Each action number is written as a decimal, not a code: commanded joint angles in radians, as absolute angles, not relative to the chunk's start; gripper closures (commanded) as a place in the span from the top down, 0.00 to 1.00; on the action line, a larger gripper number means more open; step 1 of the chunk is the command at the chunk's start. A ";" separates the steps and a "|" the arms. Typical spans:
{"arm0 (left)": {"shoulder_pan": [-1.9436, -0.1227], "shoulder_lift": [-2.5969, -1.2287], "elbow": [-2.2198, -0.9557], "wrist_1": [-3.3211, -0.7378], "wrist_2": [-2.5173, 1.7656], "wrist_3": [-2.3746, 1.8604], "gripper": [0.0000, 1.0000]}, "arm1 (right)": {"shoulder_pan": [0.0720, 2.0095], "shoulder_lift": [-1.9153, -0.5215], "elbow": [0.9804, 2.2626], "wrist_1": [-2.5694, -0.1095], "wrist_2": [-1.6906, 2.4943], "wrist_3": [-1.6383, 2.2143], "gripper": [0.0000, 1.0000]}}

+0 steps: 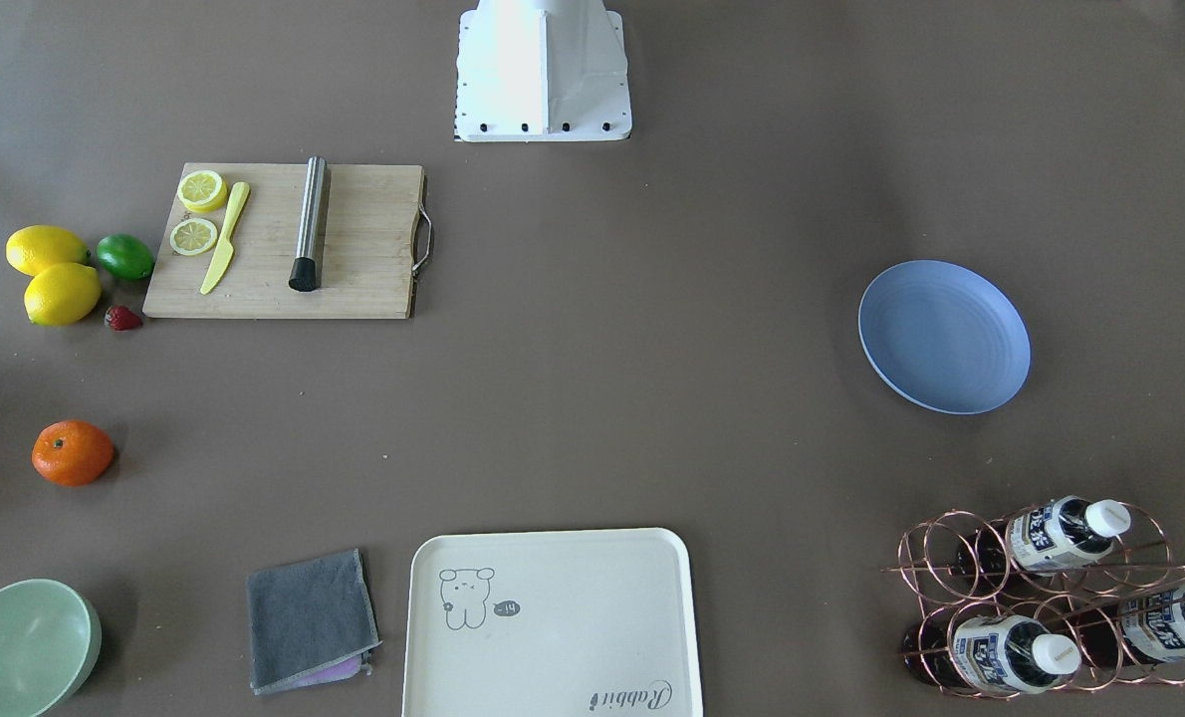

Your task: Pick orange to plate

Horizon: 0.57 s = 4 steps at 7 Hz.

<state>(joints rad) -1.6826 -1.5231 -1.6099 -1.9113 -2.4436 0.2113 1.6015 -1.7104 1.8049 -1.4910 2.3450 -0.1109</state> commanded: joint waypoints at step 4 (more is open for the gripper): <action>-1.577 -1.552 -1.721 -1.911 -2.500 -0.150 0.98 | 1.377 -1.516 1.858 -1.493 2.330 0.359 1.00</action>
